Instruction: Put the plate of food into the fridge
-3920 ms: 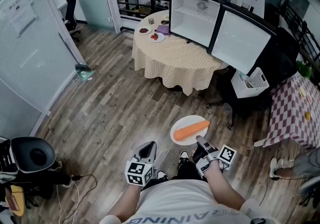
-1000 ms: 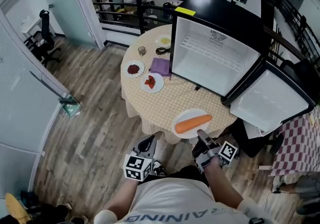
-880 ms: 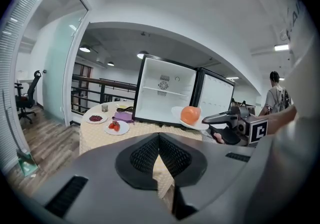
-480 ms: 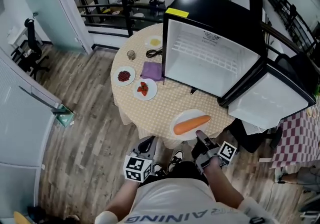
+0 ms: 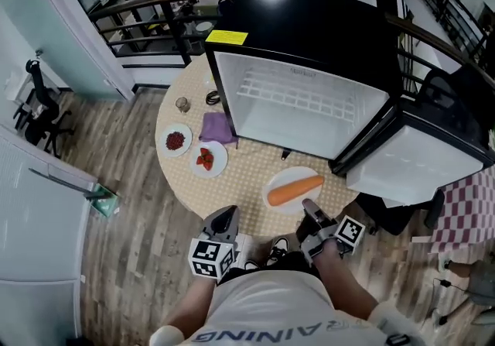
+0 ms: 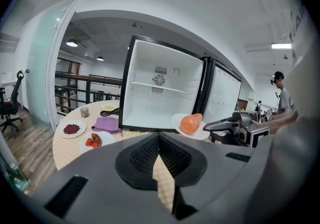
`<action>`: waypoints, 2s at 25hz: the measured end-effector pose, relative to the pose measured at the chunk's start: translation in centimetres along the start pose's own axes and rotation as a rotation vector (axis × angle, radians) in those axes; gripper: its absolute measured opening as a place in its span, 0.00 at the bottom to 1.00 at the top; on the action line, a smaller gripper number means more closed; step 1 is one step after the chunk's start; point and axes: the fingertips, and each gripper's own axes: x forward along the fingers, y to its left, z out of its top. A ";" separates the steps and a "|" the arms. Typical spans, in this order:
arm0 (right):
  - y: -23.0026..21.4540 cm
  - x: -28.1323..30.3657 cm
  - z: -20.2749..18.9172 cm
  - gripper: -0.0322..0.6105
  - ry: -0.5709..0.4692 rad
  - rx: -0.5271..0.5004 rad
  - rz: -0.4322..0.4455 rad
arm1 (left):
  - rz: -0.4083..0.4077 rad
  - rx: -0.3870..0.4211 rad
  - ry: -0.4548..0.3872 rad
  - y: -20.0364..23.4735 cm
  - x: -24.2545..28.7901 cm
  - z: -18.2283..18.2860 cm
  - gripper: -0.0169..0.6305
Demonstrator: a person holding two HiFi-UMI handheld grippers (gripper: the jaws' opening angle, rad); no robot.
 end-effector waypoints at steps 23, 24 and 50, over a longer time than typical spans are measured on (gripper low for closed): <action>-0.4 6.1 8.1 0.10 -0.340 0.092 -0.067 | -0.208 0.099 0.042 2.0 7.2 4.5 0.04; -0.4 6.7 8.5 0.10 -0.354 0.094 -0.065 | -0.207 0.097 0.044 2.3 7.1 4.5 0.04; -2.8 16.8 18.3 0.11 -0.688 0.199 -0.144 | -0.157 0.046 0.092 6.3 7.2 3.3 0.04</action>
